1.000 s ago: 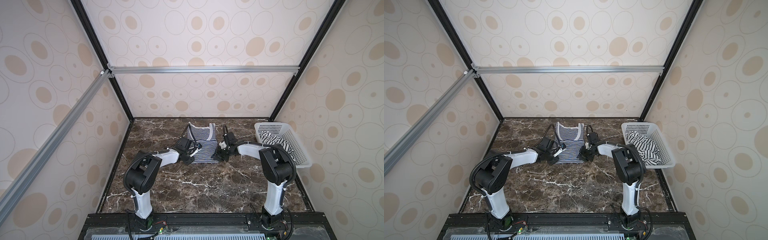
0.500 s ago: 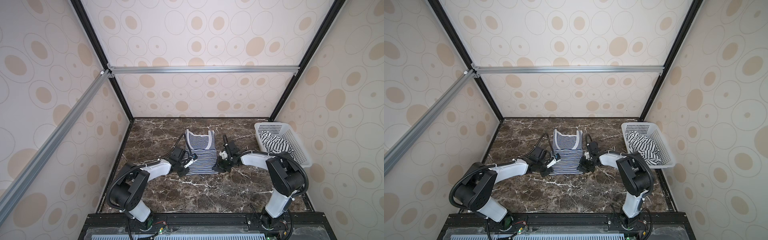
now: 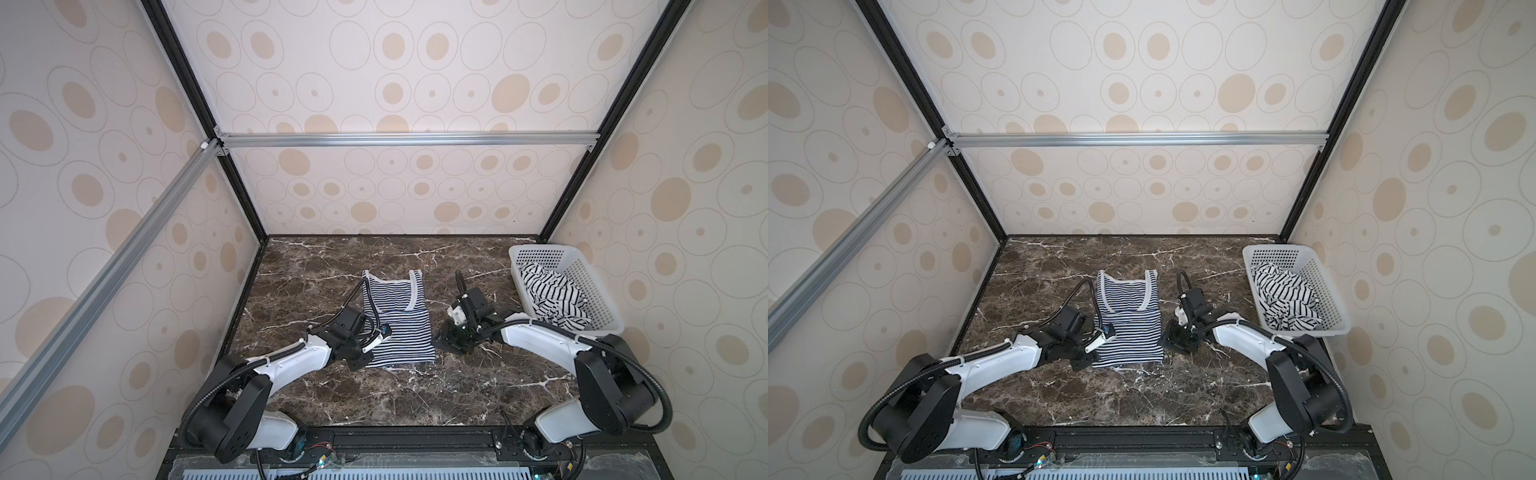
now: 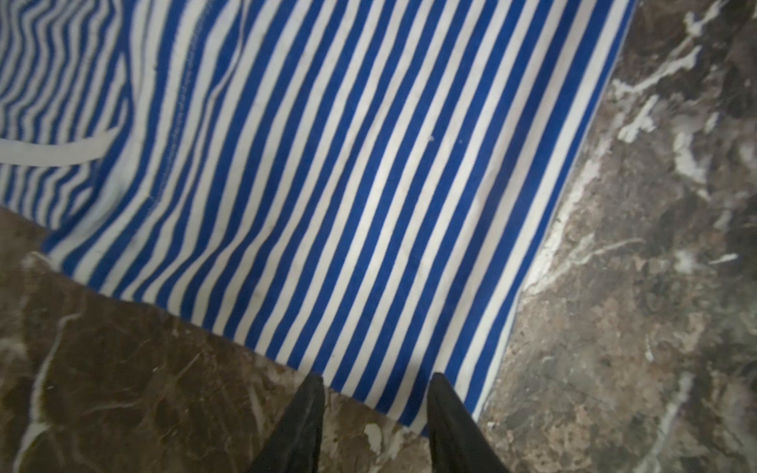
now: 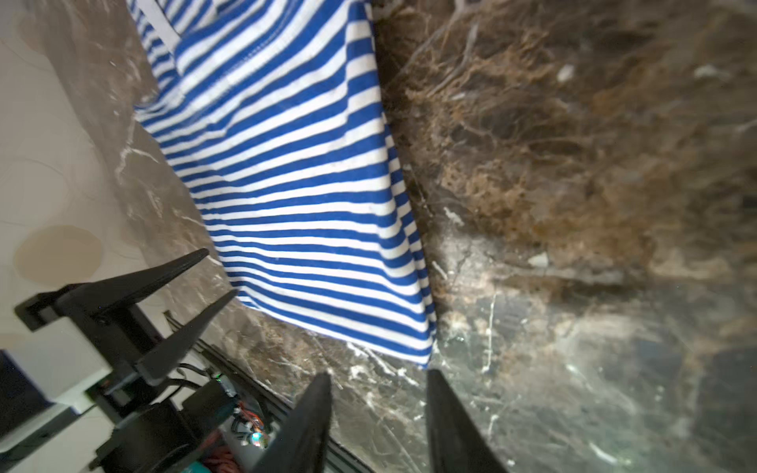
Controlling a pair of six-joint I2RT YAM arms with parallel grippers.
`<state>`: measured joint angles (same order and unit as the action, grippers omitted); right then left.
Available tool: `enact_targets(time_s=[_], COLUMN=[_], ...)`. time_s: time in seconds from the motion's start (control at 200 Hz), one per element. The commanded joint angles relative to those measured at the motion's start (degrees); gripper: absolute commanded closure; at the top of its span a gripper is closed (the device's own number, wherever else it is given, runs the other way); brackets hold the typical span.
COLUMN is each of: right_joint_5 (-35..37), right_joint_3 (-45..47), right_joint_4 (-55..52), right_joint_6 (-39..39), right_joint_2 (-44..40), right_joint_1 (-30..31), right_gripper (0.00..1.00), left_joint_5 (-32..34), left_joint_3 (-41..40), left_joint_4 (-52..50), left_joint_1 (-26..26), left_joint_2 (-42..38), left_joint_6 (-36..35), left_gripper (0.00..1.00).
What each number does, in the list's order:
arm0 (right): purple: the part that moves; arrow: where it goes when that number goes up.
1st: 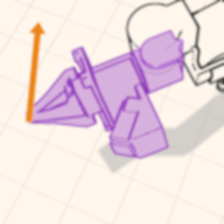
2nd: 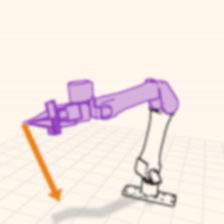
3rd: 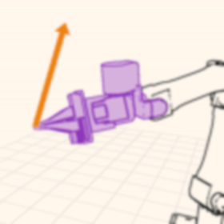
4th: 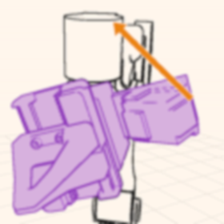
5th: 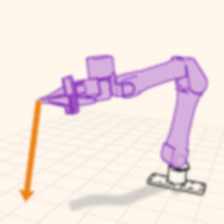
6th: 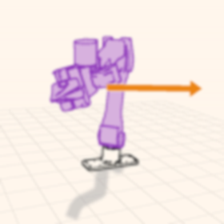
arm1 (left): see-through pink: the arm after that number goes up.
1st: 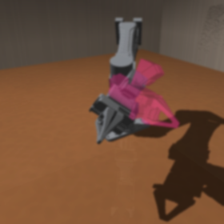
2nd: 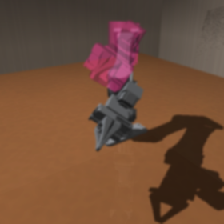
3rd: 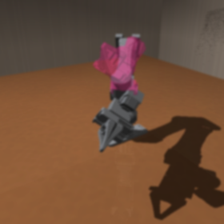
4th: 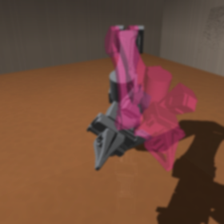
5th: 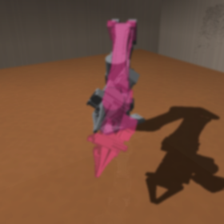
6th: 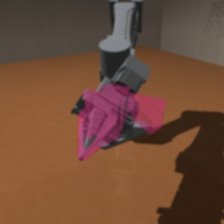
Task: Fold and stack tank tops
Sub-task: Move the tank top to the center of the table, then fold the tank top at the center of the table.
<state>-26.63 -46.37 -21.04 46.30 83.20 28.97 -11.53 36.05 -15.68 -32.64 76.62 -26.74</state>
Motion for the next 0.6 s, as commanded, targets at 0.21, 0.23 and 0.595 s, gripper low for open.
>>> enact_targets(time_s=[0.21, 0.23, 0.595], right_joint_5=[-1.9, -2.0, -0.8], right_joint_3=[12.3, 12.8, 16.0], right_joint_4=[15.7, 16.8, 24.2], right_joint_6=[12.5, 13.1, 18.5], right_joint_2=[-1.1, -1.0, 2.7], right_joint_1=[2.7, 2.8, 2.9], right_gripper=[0.49, 0.49, 0.53], left_joint_5=[6.1, 6.4, 6.9], left_joint_3=[-3.6, -3.8, -7.5], left_joint_4=[3.1, 3.3, 5.0], left_joint_1=[-0.6, -0.6, -0.6], left_joint_2=[-7.2, -7.6, -11.5], left_joint_6=[-0.2, -0.2, 0.3], left_gripper=[0.5, 0.5, 0.49])
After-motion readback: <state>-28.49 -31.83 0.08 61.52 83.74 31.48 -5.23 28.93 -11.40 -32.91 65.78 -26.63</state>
